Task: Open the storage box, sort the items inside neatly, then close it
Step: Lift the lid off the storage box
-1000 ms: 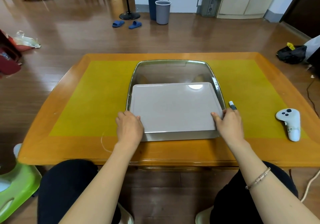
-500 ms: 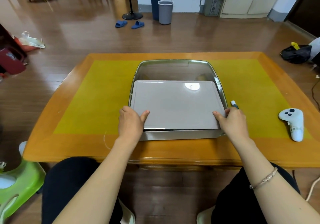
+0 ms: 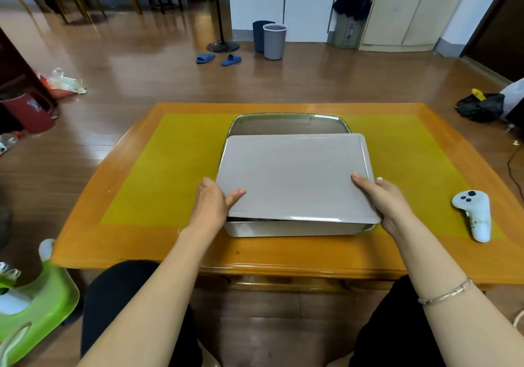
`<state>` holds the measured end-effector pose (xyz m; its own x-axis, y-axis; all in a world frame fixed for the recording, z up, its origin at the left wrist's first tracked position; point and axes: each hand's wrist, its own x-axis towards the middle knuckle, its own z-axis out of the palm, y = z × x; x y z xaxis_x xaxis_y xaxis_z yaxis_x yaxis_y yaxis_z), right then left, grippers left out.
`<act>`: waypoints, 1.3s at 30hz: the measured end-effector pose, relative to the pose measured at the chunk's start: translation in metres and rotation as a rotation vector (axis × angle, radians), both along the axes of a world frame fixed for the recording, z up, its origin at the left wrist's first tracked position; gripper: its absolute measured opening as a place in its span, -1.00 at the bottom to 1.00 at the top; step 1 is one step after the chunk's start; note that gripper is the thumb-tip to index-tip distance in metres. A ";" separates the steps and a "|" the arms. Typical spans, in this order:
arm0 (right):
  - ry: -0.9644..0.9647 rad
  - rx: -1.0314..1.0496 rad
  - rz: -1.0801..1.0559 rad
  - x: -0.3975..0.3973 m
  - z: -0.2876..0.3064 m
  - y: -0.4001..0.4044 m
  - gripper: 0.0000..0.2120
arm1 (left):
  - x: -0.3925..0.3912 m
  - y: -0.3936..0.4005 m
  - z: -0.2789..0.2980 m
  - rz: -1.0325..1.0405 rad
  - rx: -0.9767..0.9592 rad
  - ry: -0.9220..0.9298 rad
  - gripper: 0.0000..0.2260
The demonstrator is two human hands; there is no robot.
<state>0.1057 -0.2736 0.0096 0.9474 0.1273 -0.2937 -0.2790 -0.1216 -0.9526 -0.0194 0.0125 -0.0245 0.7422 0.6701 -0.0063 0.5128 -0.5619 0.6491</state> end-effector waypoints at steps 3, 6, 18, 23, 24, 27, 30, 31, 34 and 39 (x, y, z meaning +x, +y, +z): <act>0.033 0.229 0.008 -0.005 0.018 0.008 -0.74 | 0.002 0.009 0.013 -0.038 0.055 -0.043 -0.45; -0.123 0.356 -0.008 -0.013 0.047 0.019 -0.65 | 0.006 0.015 0.026 -0.125 0.109 -0.057 -0.48; -1.145 -0.151 0.114 -0.040 0.104 0.064 -0.95 | 0.021 0.015 0.151 -0.223 -0.137 -0.372 -0.64; -1.586 -0.591 0.235 -0.042 0.087 0.081 -0.92 | 0.000 0.019 0.173 -0.231 -0.540 -0.290 -0.43; -1.627 -0.612 0.253 -0.043 0.084 0.084 -0.86 | -0.003 0.019 0.171 -0.233 -0.550 -0.260 -0.53; -1.693 -0.653 0.372 -0.045 0.076 0.094 -0.83 | -0.001 0.024 0.157 -0.157 -0.600 -0.295 -0.92; -1.444 -0.632 0.551 -0.045 0.071 0.104 -0.66 | -0.001 0.033 0.138 -0.053 -0.661 -0.342 -0.83; -1.302 -0.624 0.565 -0.044 0.067 0.108 -0.55 | -0.003 0.037 0.130 -0.034 -0.659 -0.353 -0.74; -0.896 -0.623 0.383 -0.033 0.050 0.117 -0.46 | -0.015 0.057 0.106 -0.004 -0.654 -0.386 -0.58; -0.376 -0.368 0.451 -0.025 0.030 0.150 -0.58 | -0.035 0.091 0.080 -0.006 -0.737 -0.421 -0.64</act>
